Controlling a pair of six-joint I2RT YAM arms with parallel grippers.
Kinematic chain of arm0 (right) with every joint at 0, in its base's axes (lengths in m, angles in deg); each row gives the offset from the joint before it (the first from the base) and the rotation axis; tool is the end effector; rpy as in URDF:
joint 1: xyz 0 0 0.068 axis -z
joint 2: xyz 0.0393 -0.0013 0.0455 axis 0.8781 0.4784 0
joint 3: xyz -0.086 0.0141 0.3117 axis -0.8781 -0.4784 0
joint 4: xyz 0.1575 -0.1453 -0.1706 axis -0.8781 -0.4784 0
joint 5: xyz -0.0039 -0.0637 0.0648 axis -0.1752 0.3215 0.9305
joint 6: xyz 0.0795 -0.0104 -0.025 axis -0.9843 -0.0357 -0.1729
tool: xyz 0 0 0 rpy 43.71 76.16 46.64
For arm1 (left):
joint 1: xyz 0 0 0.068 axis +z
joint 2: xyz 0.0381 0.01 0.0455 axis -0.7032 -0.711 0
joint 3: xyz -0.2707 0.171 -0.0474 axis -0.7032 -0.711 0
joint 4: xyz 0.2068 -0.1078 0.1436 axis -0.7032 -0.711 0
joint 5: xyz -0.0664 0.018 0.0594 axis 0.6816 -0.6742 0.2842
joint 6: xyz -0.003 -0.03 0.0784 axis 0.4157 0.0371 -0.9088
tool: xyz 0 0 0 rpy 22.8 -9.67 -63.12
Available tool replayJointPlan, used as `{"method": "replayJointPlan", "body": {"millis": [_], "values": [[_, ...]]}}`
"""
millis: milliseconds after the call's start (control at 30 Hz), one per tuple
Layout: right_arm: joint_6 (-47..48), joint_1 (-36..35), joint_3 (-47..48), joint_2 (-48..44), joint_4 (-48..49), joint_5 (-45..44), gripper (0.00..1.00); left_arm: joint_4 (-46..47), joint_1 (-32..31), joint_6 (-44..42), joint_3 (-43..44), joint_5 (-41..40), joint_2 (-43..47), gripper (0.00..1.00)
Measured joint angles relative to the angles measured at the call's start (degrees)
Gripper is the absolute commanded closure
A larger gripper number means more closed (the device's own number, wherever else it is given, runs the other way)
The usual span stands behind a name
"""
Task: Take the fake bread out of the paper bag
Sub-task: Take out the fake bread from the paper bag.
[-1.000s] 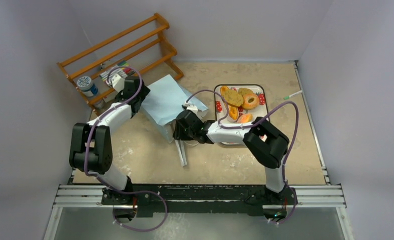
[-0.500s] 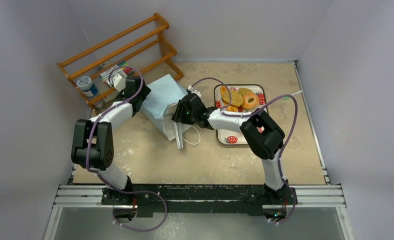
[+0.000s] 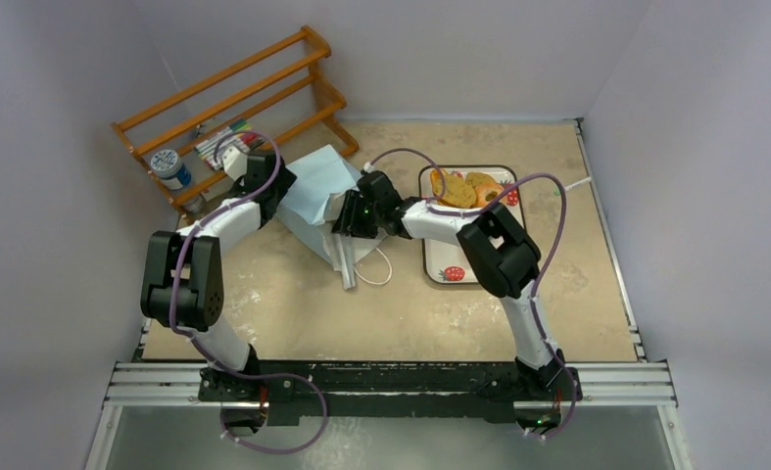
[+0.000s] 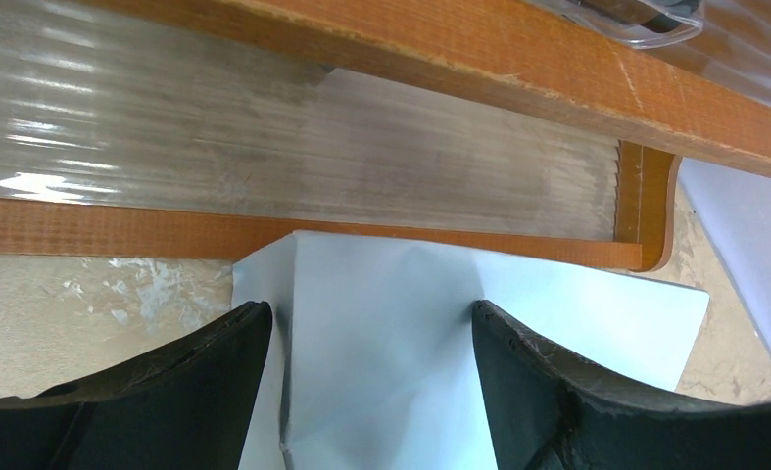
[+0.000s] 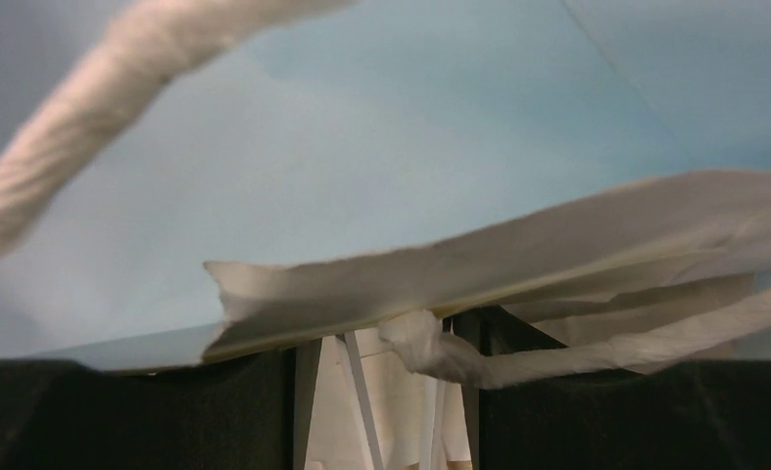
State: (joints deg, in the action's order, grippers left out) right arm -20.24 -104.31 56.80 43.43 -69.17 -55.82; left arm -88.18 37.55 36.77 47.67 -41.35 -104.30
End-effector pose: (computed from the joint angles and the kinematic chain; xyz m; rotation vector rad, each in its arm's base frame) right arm 0.4005 0.3826 0.1746 0.0610 2.3548 0.9798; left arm 0.4056 -0.0220 0.2333 -1.0920 1.8921 -0.1782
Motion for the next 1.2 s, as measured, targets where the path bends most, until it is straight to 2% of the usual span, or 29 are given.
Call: {"method": "replayJointPlan", "body": {"millis": [567,633,800,933,1200], "values": [[0.7,2.5,16.8,9.2,-11.6,7.7,0.48,-0.9,0.0,-0.1,0.0,0.1,-0.1,0.26],[1.0,2.7,18.6,10.3,-12.8,8.5,0.53,-0.9,0.0,-0.1,0.0,0.1,-0.2,0.26],[1.6,3.0,21.0,11.9,-13.9,9.7,0.83,-0.9,0.0,-0.1,0.0,0.1,-0.6,0.26],[1.8,3.2,20.5,11.9,-12.7,10.4,0.98,-0.9,0.0,0.0,0.0,0.1,-0.7,0.26],[1.6,3.4,12.5,8.4,-5.7,10.3,1.00,-0.9,0.0,0.1,0.0,0.4,-0.8,0.26]]}}
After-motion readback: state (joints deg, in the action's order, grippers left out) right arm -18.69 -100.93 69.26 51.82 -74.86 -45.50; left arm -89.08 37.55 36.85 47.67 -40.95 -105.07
